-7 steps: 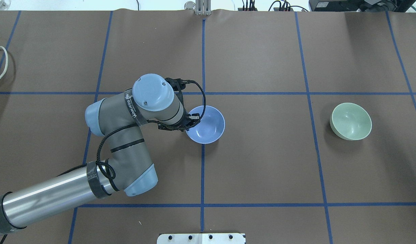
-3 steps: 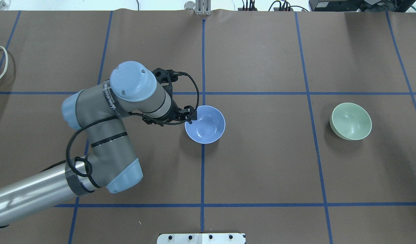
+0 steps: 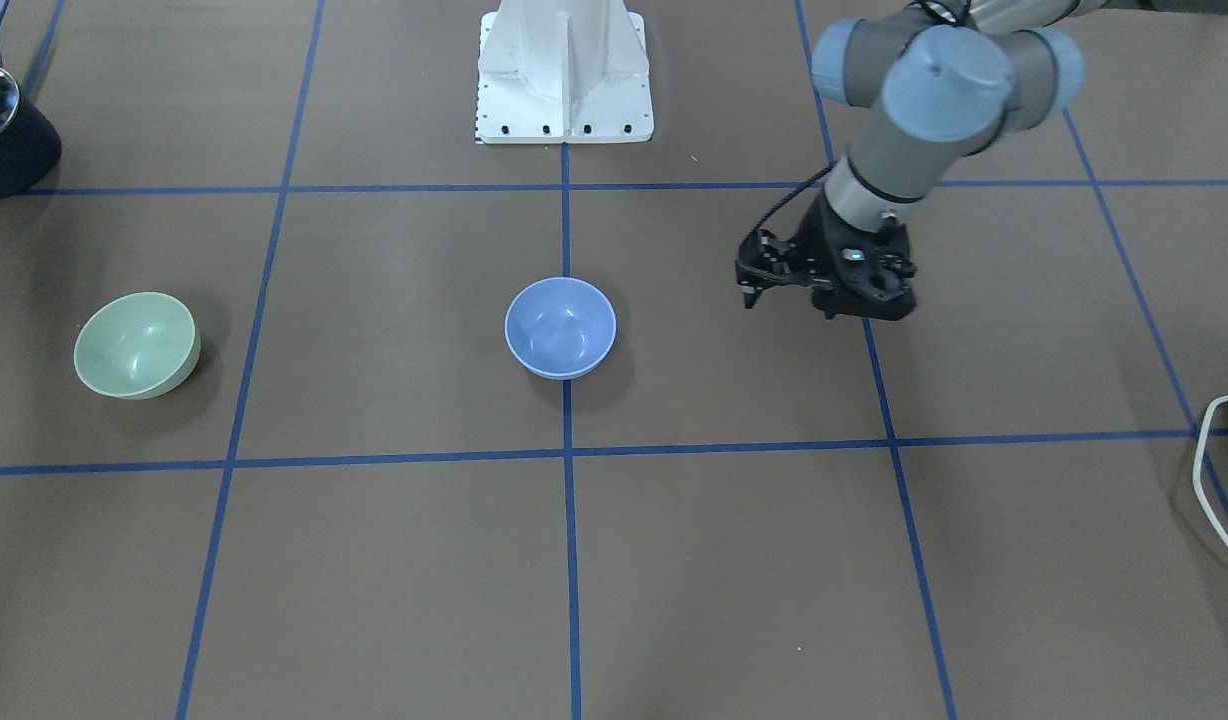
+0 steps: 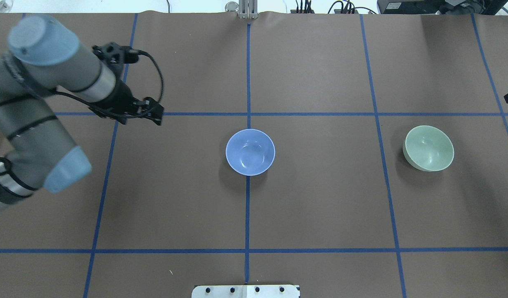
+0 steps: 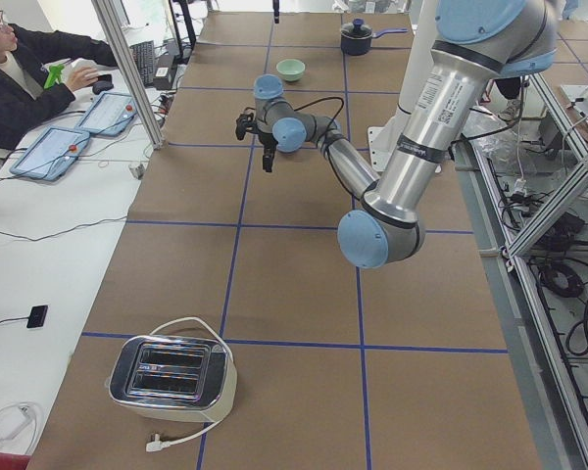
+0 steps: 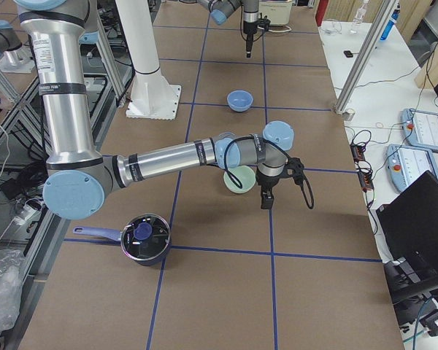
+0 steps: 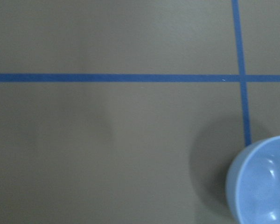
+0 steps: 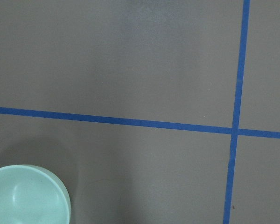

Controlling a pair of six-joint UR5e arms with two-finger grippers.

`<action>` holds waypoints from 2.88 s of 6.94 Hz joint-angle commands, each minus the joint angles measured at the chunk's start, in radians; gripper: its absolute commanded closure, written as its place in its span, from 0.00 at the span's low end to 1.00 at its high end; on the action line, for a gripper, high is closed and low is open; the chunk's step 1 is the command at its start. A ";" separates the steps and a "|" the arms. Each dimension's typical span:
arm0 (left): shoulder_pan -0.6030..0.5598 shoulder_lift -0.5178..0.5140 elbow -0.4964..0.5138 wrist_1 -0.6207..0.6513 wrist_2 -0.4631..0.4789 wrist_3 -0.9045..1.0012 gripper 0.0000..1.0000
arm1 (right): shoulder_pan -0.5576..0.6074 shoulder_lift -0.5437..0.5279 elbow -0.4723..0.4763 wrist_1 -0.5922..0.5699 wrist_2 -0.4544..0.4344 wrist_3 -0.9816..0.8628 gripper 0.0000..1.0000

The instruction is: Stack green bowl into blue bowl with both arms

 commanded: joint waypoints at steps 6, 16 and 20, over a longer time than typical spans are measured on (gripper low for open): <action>-0.636 0.379 0.187 0.135 -0.131 1.075 0.01 | -0.206 -0.025 -0.066 0.350 -0.037 -0.002 0.00; -0.639 0.401 0.181 0.134 -0.137 1.083 0.01 | -0.356 -0.061 -0.074 0.357 -0.117 0.044 1.00; -0.639 0.418 0.183 0.135 -0.137 1.006 0.01 | -0.352 -0.017 -0.034 0.355 -0.048 0.215 1.00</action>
